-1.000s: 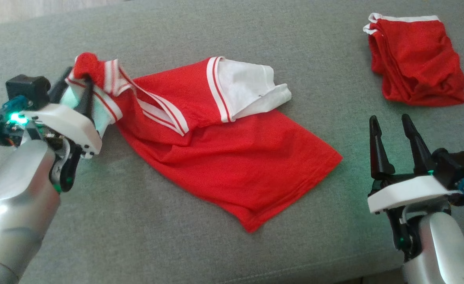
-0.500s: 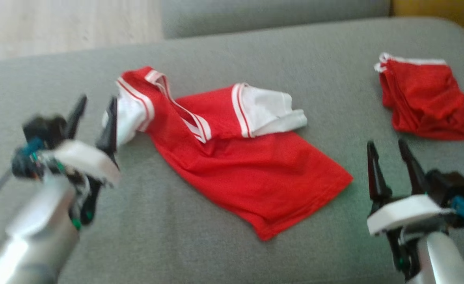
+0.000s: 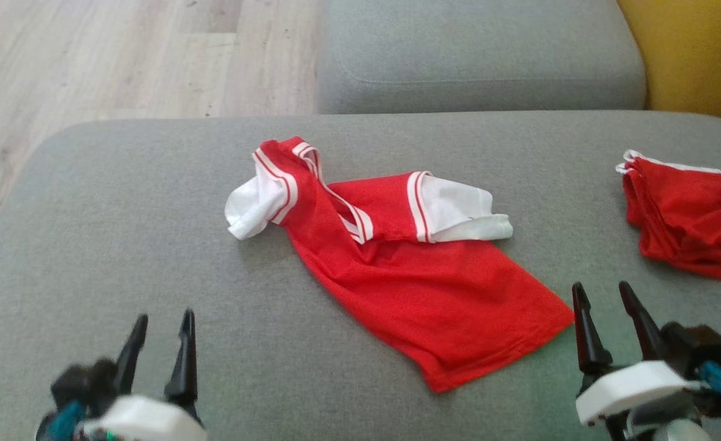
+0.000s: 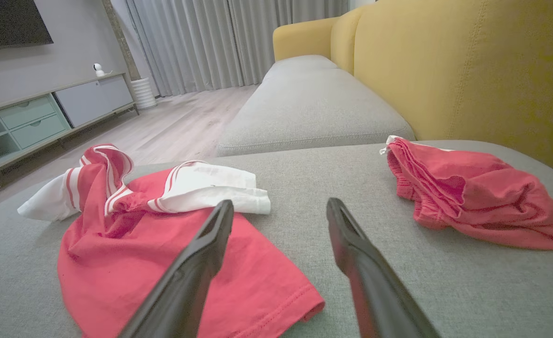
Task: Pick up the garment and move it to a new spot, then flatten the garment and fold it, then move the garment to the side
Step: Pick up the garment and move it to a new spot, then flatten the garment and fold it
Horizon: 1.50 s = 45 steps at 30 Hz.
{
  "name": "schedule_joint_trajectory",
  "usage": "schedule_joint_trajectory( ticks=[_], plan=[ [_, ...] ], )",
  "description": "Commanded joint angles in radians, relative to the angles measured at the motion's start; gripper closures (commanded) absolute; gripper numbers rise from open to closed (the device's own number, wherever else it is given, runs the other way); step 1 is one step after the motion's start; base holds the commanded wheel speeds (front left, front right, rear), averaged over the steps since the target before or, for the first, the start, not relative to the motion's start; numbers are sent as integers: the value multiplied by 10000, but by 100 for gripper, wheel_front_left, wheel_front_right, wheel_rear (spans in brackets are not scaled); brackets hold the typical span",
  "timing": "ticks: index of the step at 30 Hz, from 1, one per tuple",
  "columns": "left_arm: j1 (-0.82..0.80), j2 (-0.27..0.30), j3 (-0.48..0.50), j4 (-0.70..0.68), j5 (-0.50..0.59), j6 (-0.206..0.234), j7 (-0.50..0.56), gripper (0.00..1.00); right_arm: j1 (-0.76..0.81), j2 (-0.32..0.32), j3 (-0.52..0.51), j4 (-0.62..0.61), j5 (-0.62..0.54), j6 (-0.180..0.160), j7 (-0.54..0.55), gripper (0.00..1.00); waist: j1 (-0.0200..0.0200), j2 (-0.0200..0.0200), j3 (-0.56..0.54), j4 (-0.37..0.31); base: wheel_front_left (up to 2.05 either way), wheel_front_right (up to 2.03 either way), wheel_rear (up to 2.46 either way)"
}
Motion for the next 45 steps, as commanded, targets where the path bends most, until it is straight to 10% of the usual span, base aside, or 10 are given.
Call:
schedule_joint_trajectory(
  ticks=[1,7,45],
  plan=[
    [-317,264,611,-425,85,139,-114,0,-152,-56,215,-395,18,39,-117,0,3,0,-58,86,0,0,0],
    [1496,-333,1427,-1626,854,773,-123,0,298,-56,276,-687,113,39,-217,0,3,0,-210,195,0,0,0],
    [2007,-684,1400,-1666,1462,534,-75,0,292,-56,785,-131,-28,39,-413,0,3,0,-269,467,0,0,0]
  ],
)
